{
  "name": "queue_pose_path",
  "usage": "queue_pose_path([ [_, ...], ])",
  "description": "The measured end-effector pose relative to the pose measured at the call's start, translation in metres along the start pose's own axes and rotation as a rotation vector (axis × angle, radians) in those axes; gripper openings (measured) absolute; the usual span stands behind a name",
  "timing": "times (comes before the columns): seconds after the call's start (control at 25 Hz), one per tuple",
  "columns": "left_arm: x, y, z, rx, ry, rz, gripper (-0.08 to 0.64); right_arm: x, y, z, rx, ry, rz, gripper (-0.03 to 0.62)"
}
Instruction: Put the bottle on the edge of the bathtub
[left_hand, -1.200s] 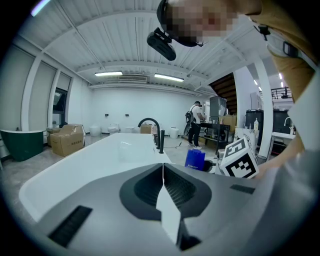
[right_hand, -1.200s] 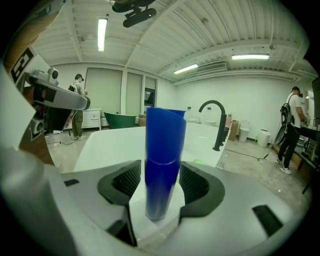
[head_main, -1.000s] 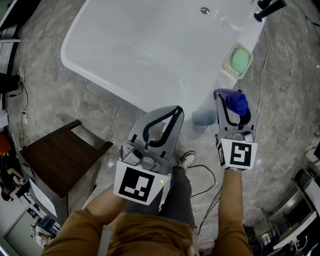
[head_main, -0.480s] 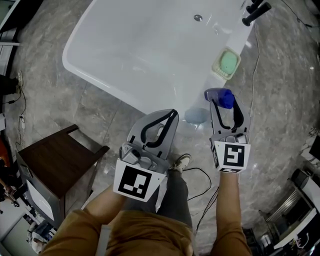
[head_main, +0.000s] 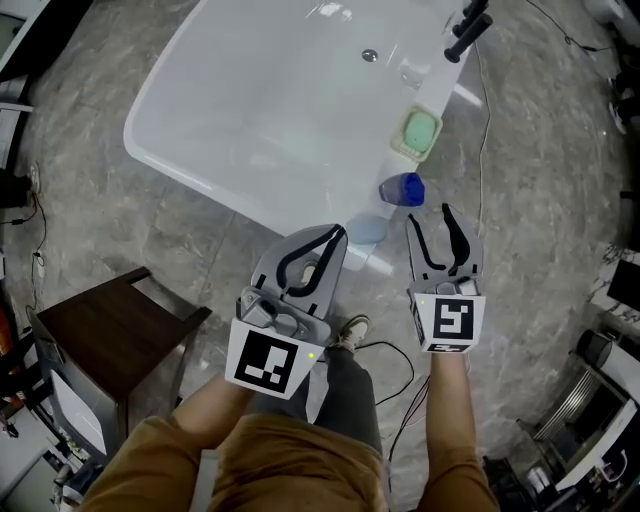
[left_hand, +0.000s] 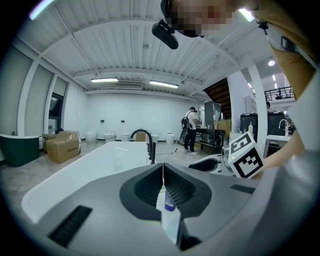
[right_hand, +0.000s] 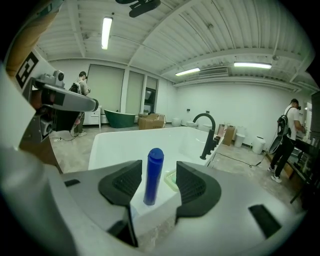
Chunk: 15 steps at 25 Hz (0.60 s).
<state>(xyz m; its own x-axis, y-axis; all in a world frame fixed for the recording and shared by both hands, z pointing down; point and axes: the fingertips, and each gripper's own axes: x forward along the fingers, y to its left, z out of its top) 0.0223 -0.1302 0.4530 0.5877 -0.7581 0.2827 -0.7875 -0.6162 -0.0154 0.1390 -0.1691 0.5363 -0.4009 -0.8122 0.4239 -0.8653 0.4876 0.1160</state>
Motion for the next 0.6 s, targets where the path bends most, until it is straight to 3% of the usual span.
queue_pose_path([
  [0.32,-0.024,-0.008,0.037,0.013,-0.035,0.008,0.011,-0.044,-0.019,0.033,0.008,-0.018,-0.096,0.063],
  [0.48,-0.039,-0.009,0.053,-0.003,-0.048,0.023,0.011,-0.066,-0.029,0.055,-0.003,-0.028,-0.136,0.009],
  [0.6,-0.048,-0.011,0.067,-0.026,-0.061,0.036,0.011,-0.083,-0.042,0.076,-0.011,-0.045,-0.167,0.005],
])
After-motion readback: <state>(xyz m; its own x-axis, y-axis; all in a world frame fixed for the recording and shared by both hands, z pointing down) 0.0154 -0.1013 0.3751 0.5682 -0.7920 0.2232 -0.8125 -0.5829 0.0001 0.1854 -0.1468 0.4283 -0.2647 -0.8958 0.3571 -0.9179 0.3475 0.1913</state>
